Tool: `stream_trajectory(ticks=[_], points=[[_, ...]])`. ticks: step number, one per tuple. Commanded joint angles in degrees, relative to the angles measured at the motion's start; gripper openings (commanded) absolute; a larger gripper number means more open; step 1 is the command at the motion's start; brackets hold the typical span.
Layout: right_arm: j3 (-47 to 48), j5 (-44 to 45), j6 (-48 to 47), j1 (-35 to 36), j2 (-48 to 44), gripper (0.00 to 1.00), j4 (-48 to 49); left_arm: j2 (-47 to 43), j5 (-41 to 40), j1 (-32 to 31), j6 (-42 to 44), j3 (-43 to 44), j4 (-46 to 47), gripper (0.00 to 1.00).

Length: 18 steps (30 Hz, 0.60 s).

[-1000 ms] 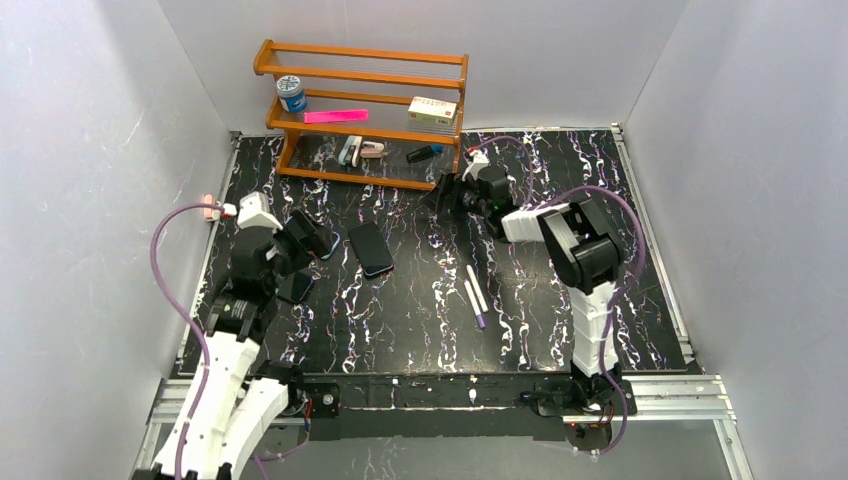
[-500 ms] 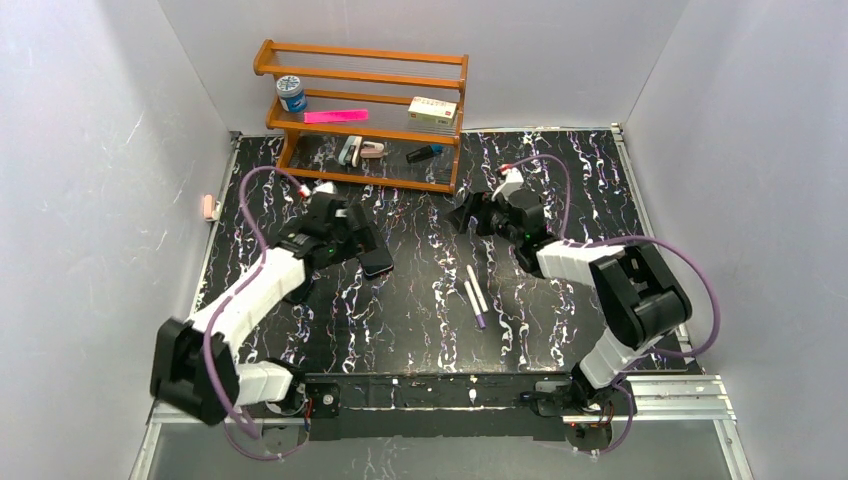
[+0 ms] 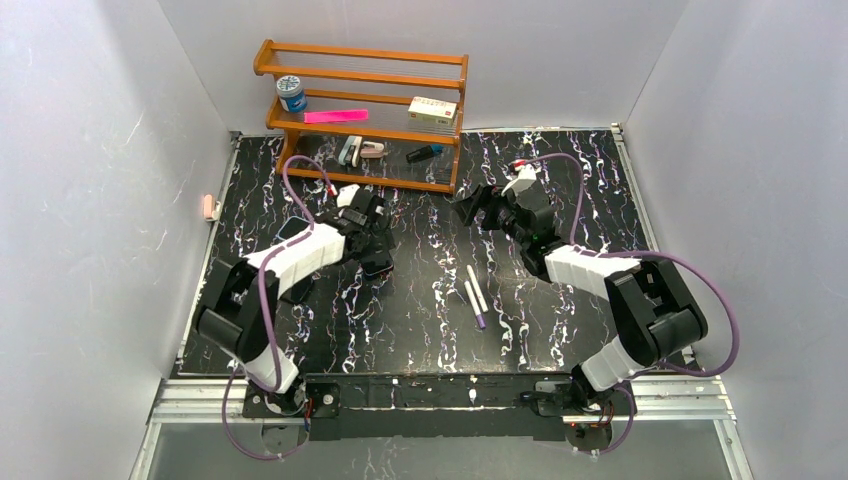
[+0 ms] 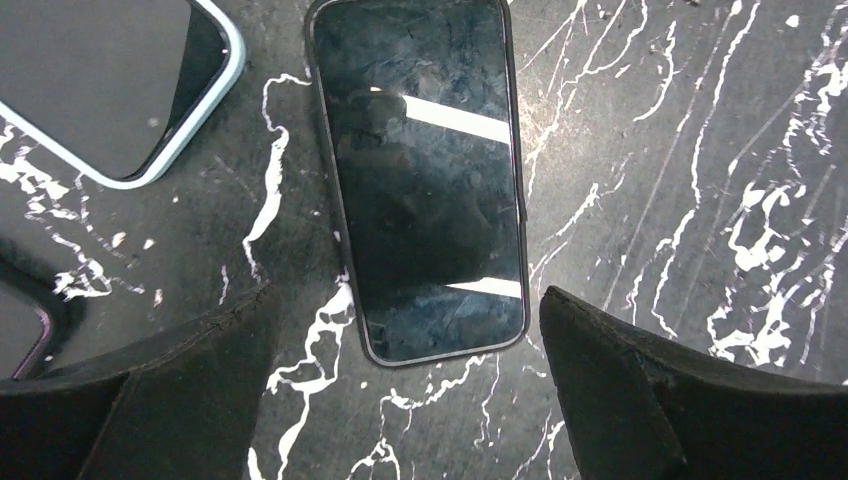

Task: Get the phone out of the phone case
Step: Pick up the phone at the center of the board.

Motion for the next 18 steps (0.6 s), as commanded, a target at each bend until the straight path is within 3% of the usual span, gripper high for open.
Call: stream_trajectory(ticks=[1, 9, 18], points=[[1.67, 2.07, 0.14, -0.14, -2.23, 0.99, 0.09, 4.59, -2.72, -0.6, -0.81, 3.9, 0.71, 0.98], [6.5, 3.87, 0.92, -0.19, 1.1, 0.99, -6.88, 12.1, -4.98, -0.65, -0.17, 8.59, 0.35, 0.98], [7.37, 3.08, 0.22, -0.17, 2.99, 0.99, -6.53, 17.36, -6.64, -0.86, 1.49, 9.55, -3.08, 0.98]])
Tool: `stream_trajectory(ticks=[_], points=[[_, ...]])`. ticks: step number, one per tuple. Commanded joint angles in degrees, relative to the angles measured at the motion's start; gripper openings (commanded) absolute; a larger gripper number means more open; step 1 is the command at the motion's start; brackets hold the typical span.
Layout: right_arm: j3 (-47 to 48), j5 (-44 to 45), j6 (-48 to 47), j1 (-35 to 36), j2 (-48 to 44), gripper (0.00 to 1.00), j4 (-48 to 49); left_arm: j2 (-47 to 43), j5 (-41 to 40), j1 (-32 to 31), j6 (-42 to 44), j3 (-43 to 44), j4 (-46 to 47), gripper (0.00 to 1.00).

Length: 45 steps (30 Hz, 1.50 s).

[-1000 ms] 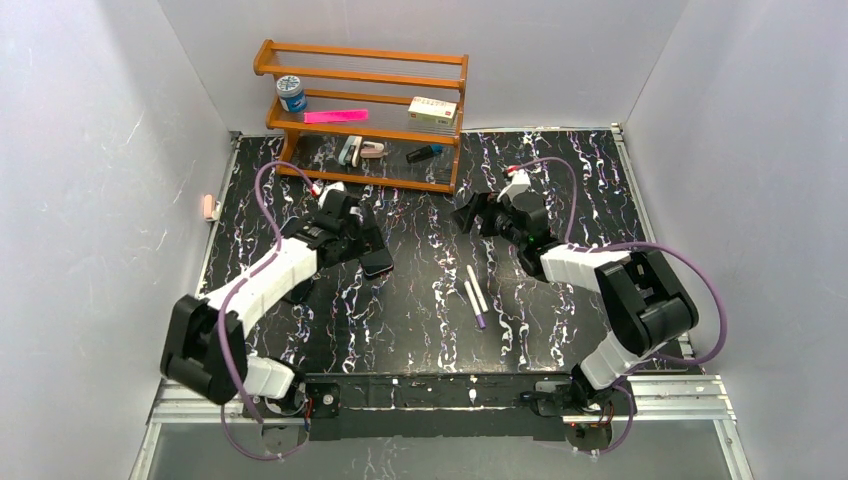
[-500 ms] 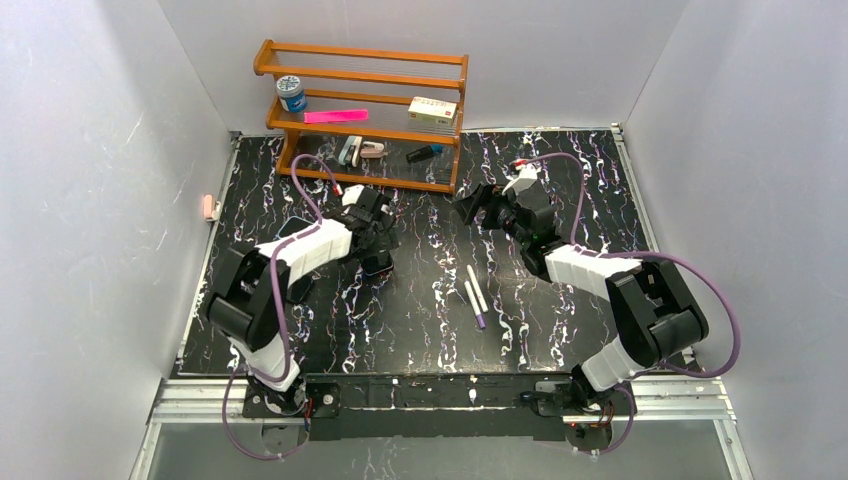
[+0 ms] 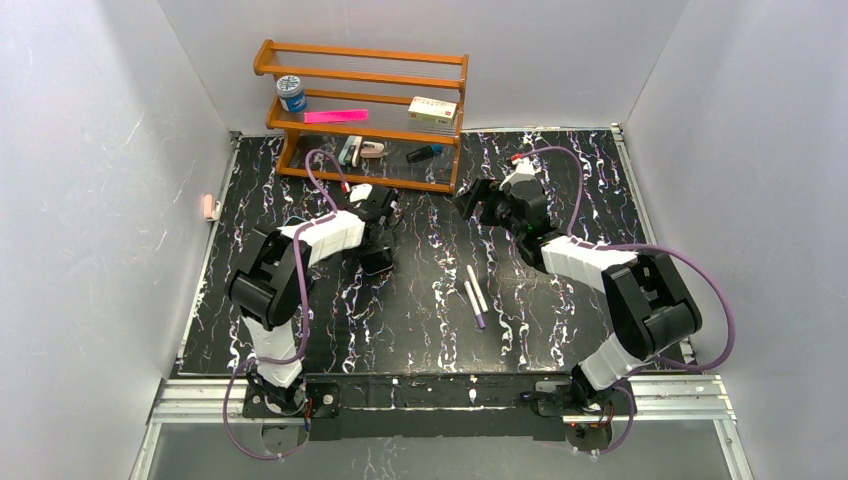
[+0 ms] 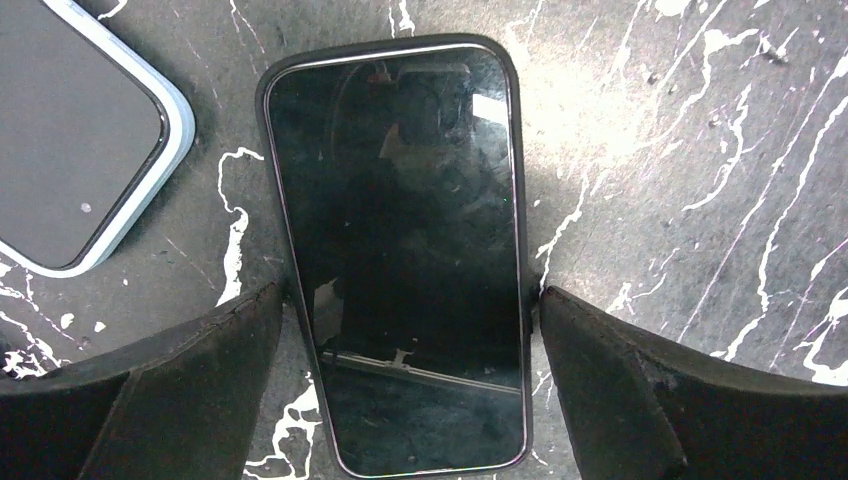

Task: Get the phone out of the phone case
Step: Pick up the phone at the center of the board.

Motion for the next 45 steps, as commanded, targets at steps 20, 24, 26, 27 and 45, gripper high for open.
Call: stream_trajectory(ticks=[20, 24, 26, 27, 45], points=[[-3.72, -16.28, 4.79, 0.95, 2.54, 0.99, 2.17, -3.01, 6.11, -1.57, 0.84, -9.21, 5.65, 0.5], [-4.32, -21.01, 6.79, 2.04, 5.09, 0.99, 5.7, -7.96, 9.78, -1.55, -2.33, -11.74, 10.14, 0.37], [-4.5, -23.84, 7.82, 2.38, 6.21, 0.99, 8.06, -9.82, 10.8, -1.55, -4.09, -12.72, 11.64, 0.33], [-4.56, -24.82, 8.29, 2.62, 6.73, 0.99, 8.87, -10.69, 11.04, -1.55, -4.91, -13.25, 12.66, 0.31], [-3.03, -34.24, 13.03, 9.55, 16.82, 0.85, 16.65, -18.47, 17.54, -1.55, -21.14, -23.1, 29.96, 0.18]])
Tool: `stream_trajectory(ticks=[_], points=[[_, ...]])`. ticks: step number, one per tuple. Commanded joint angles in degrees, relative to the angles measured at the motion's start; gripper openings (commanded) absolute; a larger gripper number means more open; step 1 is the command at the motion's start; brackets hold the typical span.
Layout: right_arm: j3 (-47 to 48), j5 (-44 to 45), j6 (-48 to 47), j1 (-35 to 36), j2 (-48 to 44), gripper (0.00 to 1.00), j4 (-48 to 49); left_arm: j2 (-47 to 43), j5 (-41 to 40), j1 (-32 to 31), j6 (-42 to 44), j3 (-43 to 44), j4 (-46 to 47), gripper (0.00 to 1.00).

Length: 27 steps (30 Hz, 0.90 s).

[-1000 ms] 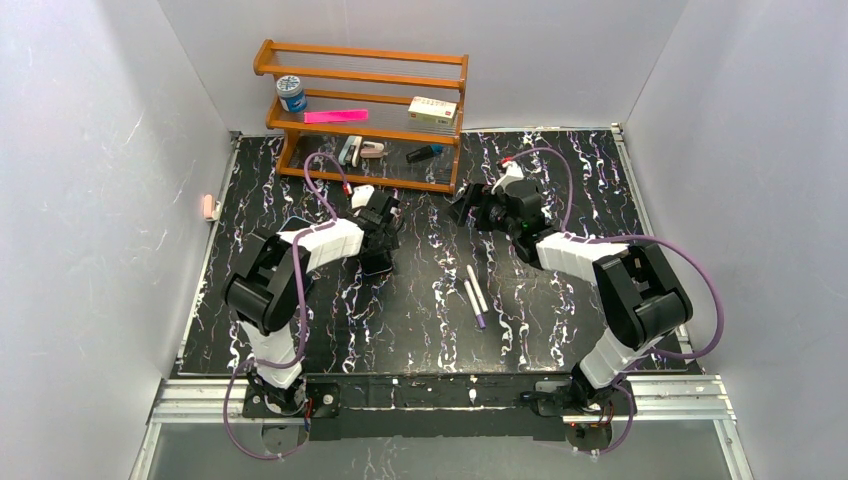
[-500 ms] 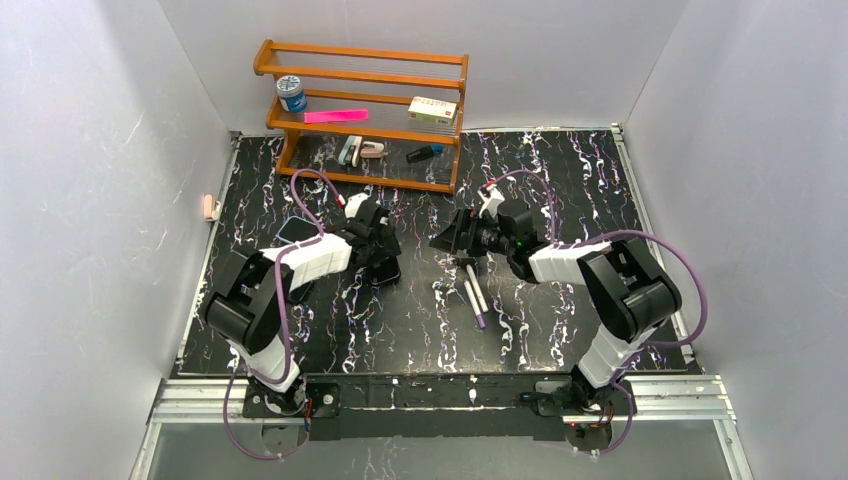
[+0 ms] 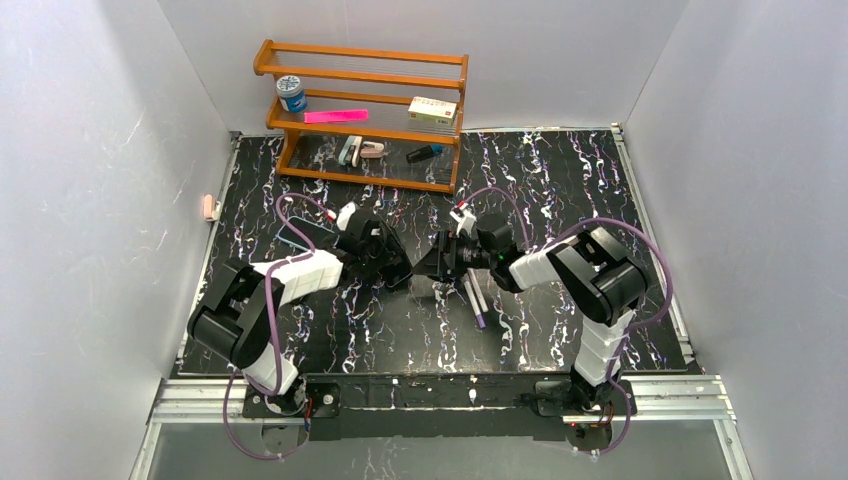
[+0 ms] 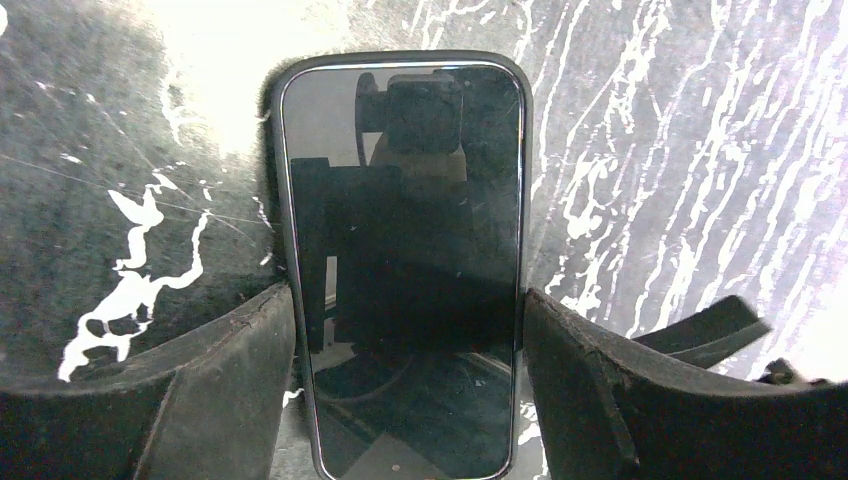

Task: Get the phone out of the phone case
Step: Pick up the phone at the center of the board.

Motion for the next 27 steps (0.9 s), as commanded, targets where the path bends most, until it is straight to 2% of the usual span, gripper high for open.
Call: stream_trajectory(ticks=[1, 3, 7, 10, 14, 19, 21, 24, 27], points=[[1.61, -2.71, 0.69, 1.39, 1.22, 0.83, 4.44, -3.28, 2.7, -0.35, -5.48, -1.76, 5.91, 0.18], [1.81, -3.4, 1.09, 1.9, 1.86, 0.77, 5.31, -3.42, 3.32, -0.35, -6.62, -2.65, 7.47, 0.17], [2.7, -3.77, 1.56, 2.39, 2.85, 0.75, 6.27, -3.22, 4.62, -0.35, -8.19, -4.87, 10.58, 0.16], [3.34, -3.82, 1.69, 2.68, 3.43, 0.68, 6.96, -2.91, 5.71, -0.35, -8.75, -6.05, 12.27, 0.16], [4.33, -4.84, 1.99, 2.72, 4.17, 0.42, 7.96, -3.11, 7.62, -0.43, -7.68, -7.37, 15.91, 0.16], [5.69, -6.18, 2.52, 2.65, 3.95, 0.16, 8.64, -5.84, 7.61, -0.39, -6.34, -10.42, 19.24, 0.2], [5.59, -6.52, 2.16, 2.45, 3.44, 0.03, 8.68, -7.9, 7.01, -0.35, -4.49, -11.47, 19.92, 0.31], [4.76, -7.28, 2.67, 1.87, 2.32, 0.01, 9.5, -12.14, 4.85, -0.09, -0.82, -12.22, 18.62, 0.59], [3.65, -8.15, 4.2, 1.02, 0.89, 0.01, 11.33, -17.86, 2.99, 0.45, 3.06, -13.58, 18.63, 0.81]])
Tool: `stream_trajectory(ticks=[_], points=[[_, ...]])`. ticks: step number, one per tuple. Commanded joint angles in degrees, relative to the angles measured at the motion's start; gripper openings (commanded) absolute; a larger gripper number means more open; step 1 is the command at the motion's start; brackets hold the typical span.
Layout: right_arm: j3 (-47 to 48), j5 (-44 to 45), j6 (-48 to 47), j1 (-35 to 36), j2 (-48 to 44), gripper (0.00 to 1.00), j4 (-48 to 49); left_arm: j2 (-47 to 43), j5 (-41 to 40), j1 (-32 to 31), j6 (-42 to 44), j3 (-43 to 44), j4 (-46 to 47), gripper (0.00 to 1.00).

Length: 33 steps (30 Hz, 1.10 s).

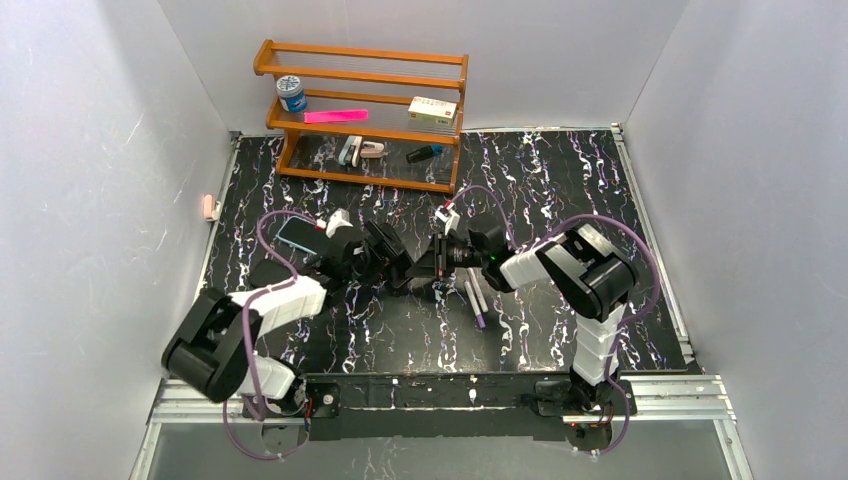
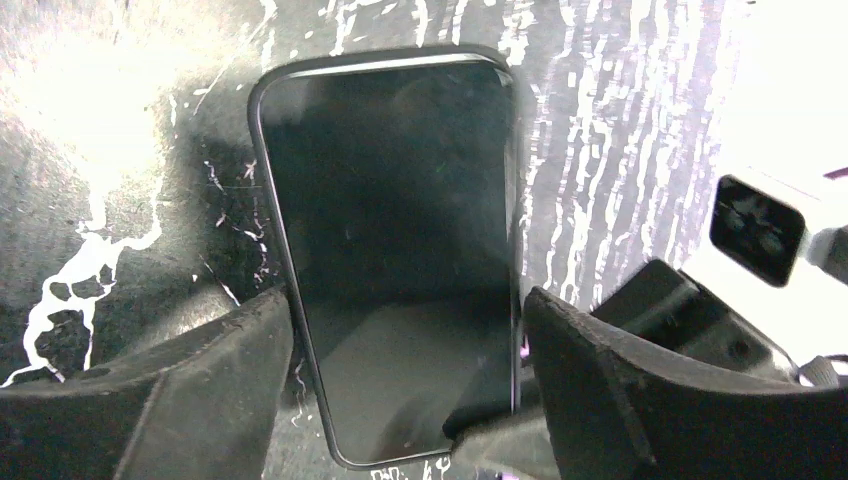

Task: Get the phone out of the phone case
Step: Pick up the phone at the center of the board.

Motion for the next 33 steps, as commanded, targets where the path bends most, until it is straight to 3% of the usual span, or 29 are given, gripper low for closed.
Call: stream_trajectory(ticks=[1, 3, 7, 12, 22, 33], points=[[0.48, -2.05, 2.98, -2.22, -3.75, 0.01, 6.19, -10.48, -1.69, 0.55, 8.52, -1.48, 2.8, 0.89], [0.0, -2.74, 3.96, -2.88, -4.84, 0.01, 7.16, -14.63, -2.39, 0.96, 11.32, -2.67, 3.17, 0.98], [-1.95, -5.39, 9.35, -5.08, -5.86, 0.01, 13.15, -23.21, -3.39, 1.96, 15.98, -6.38, 5.91, 0.98], [-5.05, -10.27, 21.22, -9.71, -5.59, 0.01, 29.32, -29.1, 2.47, 5.04, 18.06, -8.95, 8.31, 0.98], [-6.27, -14.63, 34.19, -12.84, -6.56, 0.01, 44.09, -19.17, 22.78, 10.26, 6.83, -8.55, 24.34, 0.98], [-4.4, -15.94, 39.77, -12.25, -7.47, 0.01, 50.16, -11.02, 28.63, 10.21, -3.15, -6.51, 35.89, 0.96]])
